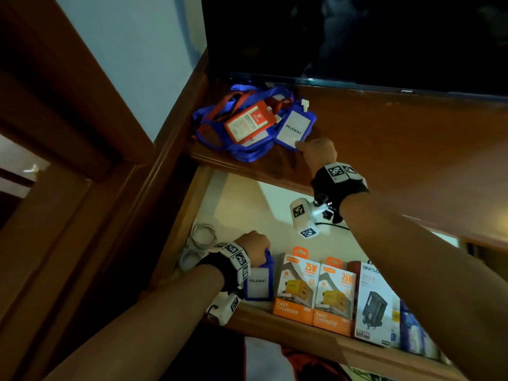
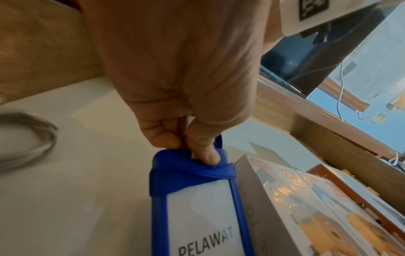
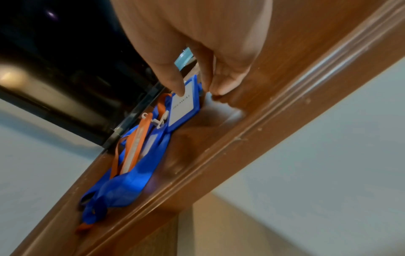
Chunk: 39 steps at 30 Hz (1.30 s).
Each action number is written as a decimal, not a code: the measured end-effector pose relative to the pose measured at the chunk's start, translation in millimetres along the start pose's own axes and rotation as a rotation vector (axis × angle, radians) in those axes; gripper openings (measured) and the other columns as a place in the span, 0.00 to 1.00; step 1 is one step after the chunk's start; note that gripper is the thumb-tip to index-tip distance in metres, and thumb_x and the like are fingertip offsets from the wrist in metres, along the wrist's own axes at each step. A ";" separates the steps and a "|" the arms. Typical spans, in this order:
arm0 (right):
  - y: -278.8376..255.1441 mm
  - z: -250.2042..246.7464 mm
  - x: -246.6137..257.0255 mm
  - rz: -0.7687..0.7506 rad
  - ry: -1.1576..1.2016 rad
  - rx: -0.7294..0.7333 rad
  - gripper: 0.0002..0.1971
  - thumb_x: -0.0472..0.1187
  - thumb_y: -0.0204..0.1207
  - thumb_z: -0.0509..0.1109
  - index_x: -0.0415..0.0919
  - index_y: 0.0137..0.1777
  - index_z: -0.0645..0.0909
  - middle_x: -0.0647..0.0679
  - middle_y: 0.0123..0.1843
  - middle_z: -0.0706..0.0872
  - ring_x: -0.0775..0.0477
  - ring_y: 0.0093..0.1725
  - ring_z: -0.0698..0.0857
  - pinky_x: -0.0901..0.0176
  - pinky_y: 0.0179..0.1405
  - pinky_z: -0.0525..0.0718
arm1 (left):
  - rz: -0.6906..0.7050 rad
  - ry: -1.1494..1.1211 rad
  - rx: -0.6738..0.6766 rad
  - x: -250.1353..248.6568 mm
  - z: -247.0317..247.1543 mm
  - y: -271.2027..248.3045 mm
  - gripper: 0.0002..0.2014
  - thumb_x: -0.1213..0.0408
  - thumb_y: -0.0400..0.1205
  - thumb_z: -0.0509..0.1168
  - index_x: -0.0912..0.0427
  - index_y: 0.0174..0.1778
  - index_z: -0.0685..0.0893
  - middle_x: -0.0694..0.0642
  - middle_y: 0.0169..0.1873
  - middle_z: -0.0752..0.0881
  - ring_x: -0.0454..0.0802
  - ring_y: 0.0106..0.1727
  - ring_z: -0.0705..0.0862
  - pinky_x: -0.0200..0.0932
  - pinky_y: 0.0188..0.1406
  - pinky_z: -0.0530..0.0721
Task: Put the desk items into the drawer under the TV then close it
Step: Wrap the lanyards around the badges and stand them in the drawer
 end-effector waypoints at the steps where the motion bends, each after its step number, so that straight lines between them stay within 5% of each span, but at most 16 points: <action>1: 4.4 4.0 0.2 0.022 -0.022 0.000 0.21 0.56 0.66 0.74 0.35 0.41 0.81 0.38 0.49 0.86 0.39 0.50 0.84 0.53 0.44 0.80 | 0.002 0.001 0.007 -0.9 2.2 2.1 0.07 0.67 0.78 0.63 0.67 0.46 0.84 0.66 0.49 0.85 0.64 0.52 0.84 0.47 0.43 0.78; 3: 10.6 10.2 -1.4 0.082 -0.054 0.001 0.32 0.63 0.60 0.74 0.39 0.57 0.83 0.40 0.59 0.82 0.36 0.55 0.83 0.46 0.55 0.84 | 0.001 0.004 0.016 -1.6 6.9 7.0 0.06 0.67 0.78 0.64 0.67 0.40 0.82 0.67 0.45 0.84 0.65 0.50 0.84 0.45 0.39 0.76; 6: 14.0 11.5 2.0 0.142 -0.065 -0.012 0.32 0.60 0.62 0.76 0.42 0.63 0.80 0.41 0.63 0.76 0.36 0.59 0.80 0.41 0.61 0.81 | 0.005 -0.004 0.019 -2.9 11.4 13.3 0.06 0.66 0.77 0.66 0.65 0.36 0.79 0.66 0.43 0.84 0.65 0.49 0.84 0.45 0.38 0.77; 12: 23.8 11.6 -1.3 0.175 0.002 0.026 0.26 0.51 0.66 0.77 0.39 0.62 0.81 0.40 0.59 0.85 0.39 0.55 0.85 0.50 0.53 0.85 | 0.008 -0.167 -0.008 3.5 18.0 16.7 0.22 0.64 0.73 0.73 0.61 0.63 0.78 0.61 0.59 0.83 0.59 0.57 0.82 0.46 0.50 0.81; 16: 21.7 7.1 -4.7 0.195 0.213 0.043 0.21 0.45 0.69 0.77 0.36 0.59 0.83 0.43 0.48 0.86 0.41 0.44 0.84 0.54 0.44 0.82 | -0.002 -0.364 -0.145 19.5 2.3 5.2 0.27 0.62 0.73 0.74 0.56 0.68 0.74 0.54 0.60 0.80 0.52 0.60 0.81 0.42 0.56 0.78; 19: 13.0 2.6 -10.7 0.186 0.402 0.042 0.17 0.40 0.69 0.77 0.34 0.56 0.84 0.43 0.43 0.88 0.44 0.39 0.85 0.53 0.43 0.85 | -0.088 -0.453 -0.262 35.4 -17.5 -8.2 0.22 0.58 0.74 0.72 0.54 0.64 0.78 0.50 0.57 0.82 0.48 0.57 0.81 0.40 0.55 0.78; 23: -7.1 -16.8 -19.3 0.140 0.575 0.057 0.06 0.36 0.77 0.69 0.34 0.50 0.78 0.45 0.36 0.82 0.52 0.31 0.78 0.64 0.25 0.74 | -0.120 -0.569 -0.429 40.5 -45.7 -28.5 0.13 0.58 0.77 0.69 0.52 0.57 0.83 0.47 0.49 0.84 0.46 0.54 0.83 0.36 0.50 0.75; 27: -37.3 -36.5 -46.7 0.184 0.845 0.185 0.08 0.39 0.80 0.60 0.38 0.52 0.80 0.40 0.39 0.85 0.47 0.29 0.79 0.59 0.26 0.68 | -0.057 -0.732 -0.561 33.5 -69.8 -52.9 0.07 0.60 0.78 0.69 0.50 0.52 0.84 0.46 0.45 0.86 0.44 0.50 0.83 0.33 0.44 0.76; 30: -61.6 -69.6 -70.0 0.183 1.030 0.174 0.08 0.39 0.82 0.58 0.39 0.51 0.78 0.40 0.36 0.86 0.45 0.28 0.80 0.57 0.30 0.72 | -0.009 -0.800 -0.622 21.7 -82.3 -65.0 0.05 0.60 0.77 0.70 0.49 0.48 0.85 0.49 0.45 0.89 0.46 0.49 0.86 0.41 0.53 0.81; 35: -102.8 -115.0 -109.7 0.080 1.085 0.159 0.09 0.38 0.81 0.56 0.38 0.50 0.77 0.43 0.31 0.86 0.44 0.25 0.81 0.54 0.35 0.74 | 0.130 -0.779 -0.617 -31.0 -96.8 -68.6 0.01 0.60 0.79 0.68 0.49 0.44 0.85 0.49 0.42 0.89 0.45 0.46 0.86 0.37 0.48 0.80; 39: -133.7 -133.3 -127.9 -0.044 0.977 0.203 0.10 0.38 0.73 0.63 0.33 0.51 0.78 0.38 0.36 0.85 0.41 0.26 0.81 0.55 0.30 0.77 | 0.285 -0.746 -0.498 -90.7 -88.8 -56.7 0.02 0.57 0.79 0.68 0.49 0.44 0.86 0.48 0.42 0.89 0.45 0.47 0.86 0.47 0.54 0.83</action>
Point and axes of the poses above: each hand's wrist, its own y-axis towards the middle knuckle, its own z-axis out of the palm, x = y × z, the point moved 8 cm from there along y, towards the middle knuckle
